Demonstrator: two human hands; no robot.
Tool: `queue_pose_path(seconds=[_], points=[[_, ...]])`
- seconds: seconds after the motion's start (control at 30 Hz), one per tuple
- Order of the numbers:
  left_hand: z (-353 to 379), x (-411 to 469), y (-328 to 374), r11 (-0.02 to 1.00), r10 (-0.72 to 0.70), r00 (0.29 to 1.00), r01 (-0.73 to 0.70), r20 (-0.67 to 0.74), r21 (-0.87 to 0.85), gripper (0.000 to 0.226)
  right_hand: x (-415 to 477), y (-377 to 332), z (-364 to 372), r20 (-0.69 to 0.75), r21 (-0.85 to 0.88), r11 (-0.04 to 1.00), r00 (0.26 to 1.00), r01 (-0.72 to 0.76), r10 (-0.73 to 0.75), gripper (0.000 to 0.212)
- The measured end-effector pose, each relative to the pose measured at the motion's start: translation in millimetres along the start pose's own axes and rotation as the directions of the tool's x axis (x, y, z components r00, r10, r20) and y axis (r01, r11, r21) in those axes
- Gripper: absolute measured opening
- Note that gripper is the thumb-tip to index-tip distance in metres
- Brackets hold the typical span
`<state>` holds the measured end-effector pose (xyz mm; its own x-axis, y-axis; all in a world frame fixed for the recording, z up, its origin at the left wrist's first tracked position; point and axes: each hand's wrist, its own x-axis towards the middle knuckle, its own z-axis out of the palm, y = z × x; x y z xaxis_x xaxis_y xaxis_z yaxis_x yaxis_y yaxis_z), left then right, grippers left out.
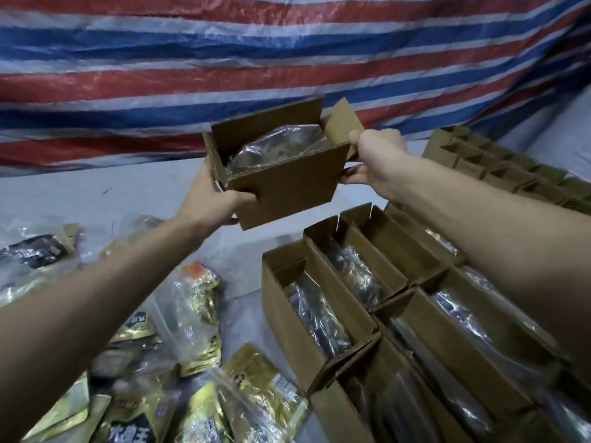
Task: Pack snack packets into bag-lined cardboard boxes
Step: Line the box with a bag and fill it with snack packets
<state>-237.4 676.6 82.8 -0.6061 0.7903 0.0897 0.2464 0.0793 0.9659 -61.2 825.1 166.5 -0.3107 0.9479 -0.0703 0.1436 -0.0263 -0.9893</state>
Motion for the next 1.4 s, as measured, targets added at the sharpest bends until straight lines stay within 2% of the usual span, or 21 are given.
queue_pose_path(seconds=[0.1, 0.2, 0.23, 0.33, 0.43, 0.6, 0.73, 0.8, 0.87, 0.93, 1.03, 1.17, 1.23, 1.37, 1.4], points=[[18, 11, 28, 0.964, -0.134, 0.986, 0.153, 0.098, -0.217, 0.062, 25, 0, -7, -0.076, -0.078, 0.997, 0.997, -0.012, 0.006, 0.034], [35, 35, 56, 0.886, -0.232, 0.966, 0.257, 0.113, -0.386, 0.052, 51, 0, -17, -0.127, -0.111, 0.993, 0.992, -0.028, 0.014, 0.035], [41, 47, 63, 0.882, -0.278, 0.956, 0.292, 0.093, -0.371, 0.047, 59, 1, -22, -0.125, -0.108, 0.993, 0.992, -0.041, 0.027, 0.037], [60, 84, 71, 0.919, -0.378, 0.925, 0.370, -0.033, -0.139, 0.018, 84, 9, -37, -0.070, -0.063, 0.993, 0.993, -0.095, 0.091, 0.045], [75, 117, 65, 0.911, -0.409, 0.909, 0.400, -0.081, -0.105, 0.003, 111, 22, -53, -0.032, -0.075, 0.991, 0.993, -0.112, 0.110, 0.040], [107, 151, 44, 0.923, -0.383, 0.916, 0.377, -0.121, -0.071, 0.026, 152, 41, -81, 0.024, -0.186, 0.972, 0.988, -0.144, 0.152, 0.025], [138, 173, 33, 0.925, -0.376, 0.916, 0.379, -0.141, -0.004, 0.025, 175, 65, -96, 0.045, -0.393, 0.912, 0.988, -0.118, 0.147, 0.008], [150, 186, 28, 0.922, -0.376, 0.916, 0.385, -0.140, 0.042, 0.027, 185, 75, -103, 0.045, -0.523, 0.850, 0.993, -0.071, 0.111, 0.012], [161, 199, 22, 0.918, -0.374, 0.917, 0.387, -0.136, 0.087, 0.036, 192, 84, -109, 0.071, -0.603, 0.797, 0.993, -0.031, 0.093, 0.030], [171, 210, 17, 0.916, -0.362, 0.924, 0.377, -0.127, 0.136, 0.033, 199, 96, -114, 0.112, -0.654, 0.756, 0.989, 0.004, 0.092, 0.042], [188, 223, 10, 0.919, -0.340, 0.934, 0.355, -0.110, 0.174, 0.029, 205, 109, -120, 0.136, -0.687, 0.723, 0.990, 0.067, 0.037, 0.037], [215, 234, -2, 0.905, -0.347, 0.935, 0.354, -0.073, 0.237, 0.039, 207, 119, -131, 0.112, -0.706, 0.702, 0.993, 0.095, -0.021, 0.032], [225, 237, -4, 0.900, -0.356, 0.933, 0.358, -0.054, 0.248, 0.037, 208, 128, -134, 0.123, -0.731, 0.672, 0.992, 0.117, -0.039, 0.030], [235, 236, -3, 0.890, -0.376, 0.926, 0.357, 0.013, 0.284, 0.022, 211, 131, -140, 0.261, -0.768, 0.593, 0.964, 0.242, -0.057, 0.024], [240, 237, -4, 0.890, -0.369, 0.929, 0.346, 0.027, 0.297, 0.022, 210, 129, -143, 0.303, -0.771, 0.571, 0.951, 0.281, -0.059, 0.033]])
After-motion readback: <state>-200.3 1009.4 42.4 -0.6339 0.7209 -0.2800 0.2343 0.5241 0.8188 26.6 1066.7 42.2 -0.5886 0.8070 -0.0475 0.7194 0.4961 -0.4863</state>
